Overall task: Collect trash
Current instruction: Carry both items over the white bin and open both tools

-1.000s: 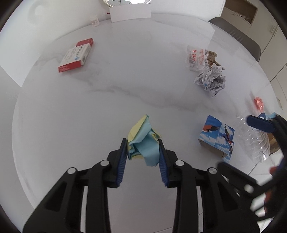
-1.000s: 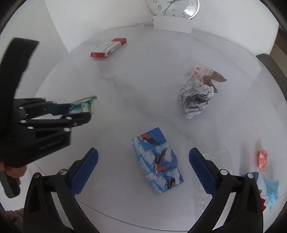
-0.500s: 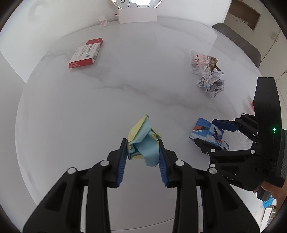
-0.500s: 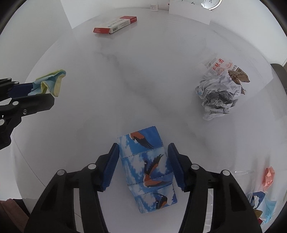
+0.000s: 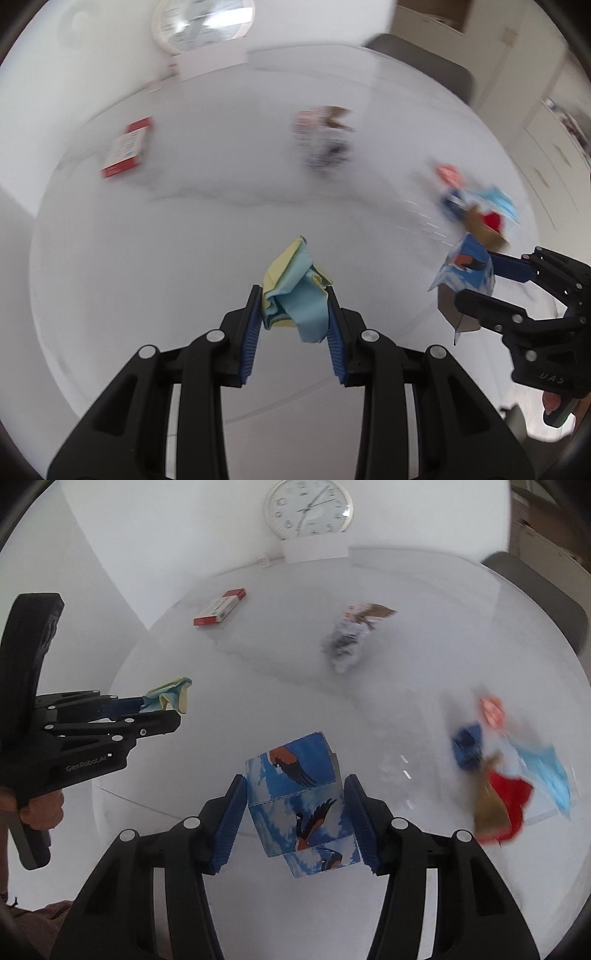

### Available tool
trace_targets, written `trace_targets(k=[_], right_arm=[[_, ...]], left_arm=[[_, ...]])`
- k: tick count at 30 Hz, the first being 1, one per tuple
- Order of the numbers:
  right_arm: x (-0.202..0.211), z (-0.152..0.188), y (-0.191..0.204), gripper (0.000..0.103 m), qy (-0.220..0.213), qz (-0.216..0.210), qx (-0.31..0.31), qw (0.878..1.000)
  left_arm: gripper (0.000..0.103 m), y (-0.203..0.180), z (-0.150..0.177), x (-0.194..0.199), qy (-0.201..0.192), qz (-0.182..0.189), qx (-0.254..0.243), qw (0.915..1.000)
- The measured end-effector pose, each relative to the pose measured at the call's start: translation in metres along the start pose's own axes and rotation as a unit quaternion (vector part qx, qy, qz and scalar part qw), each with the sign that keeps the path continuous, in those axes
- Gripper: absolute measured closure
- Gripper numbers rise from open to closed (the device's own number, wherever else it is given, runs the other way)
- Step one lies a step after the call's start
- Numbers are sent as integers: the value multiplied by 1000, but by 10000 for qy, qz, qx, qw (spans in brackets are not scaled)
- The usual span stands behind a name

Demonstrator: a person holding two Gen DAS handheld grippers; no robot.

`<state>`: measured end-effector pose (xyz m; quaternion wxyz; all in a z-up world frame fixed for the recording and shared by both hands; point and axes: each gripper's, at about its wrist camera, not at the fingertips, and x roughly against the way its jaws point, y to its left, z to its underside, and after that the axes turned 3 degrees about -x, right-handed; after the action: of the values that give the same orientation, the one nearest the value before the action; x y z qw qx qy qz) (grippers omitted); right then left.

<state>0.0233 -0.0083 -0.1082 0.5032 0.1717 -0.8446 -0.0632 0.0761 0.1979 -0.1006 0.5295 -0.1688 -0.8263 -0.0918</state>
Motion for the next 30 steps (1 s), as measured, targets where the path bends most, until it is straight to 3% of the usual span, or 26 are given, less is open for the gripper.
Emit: trace_targets(k=[3,7,10,14,17,21,22,25,30], right_arm=[[46,48,-43,48,-52,303,-671,9973],[104,131,-108,48,14,1039,-1664,9806],[124,191,-155,48,180,1461,-2348,9608],[121,249,-202,48,305,1607,-2968,9408],[101,275,-224,46,440,1617,-3102,9358],[75,293,-243,21,734,1559,-3149,9333],[74,296,-245,19,771,1602,-3139,9327],[89,303,-251,12,670,1669,-3128,9326],[127,310,-263,11,420,1958,-3244,9245]], left_arm=[[71,-57,7,7,-1,562,-589,9967],[71,-141,20,11,74,1182,-1407,9829],[71,-201,32,10,175,1402,-1983,9699],[71,-267,49,6,359,1665,-2522,9526],[71,-309,63,1,566,1772,-2829,9409],[71,-359,79,-6,687,1736,-3225,9280],[71,-371,82,-8,726,1738,-3297,9251],[71,-400,89,-15,800,1739,-3449,9189],[70,-431,96,-26,991,1767,-3554,9125]])
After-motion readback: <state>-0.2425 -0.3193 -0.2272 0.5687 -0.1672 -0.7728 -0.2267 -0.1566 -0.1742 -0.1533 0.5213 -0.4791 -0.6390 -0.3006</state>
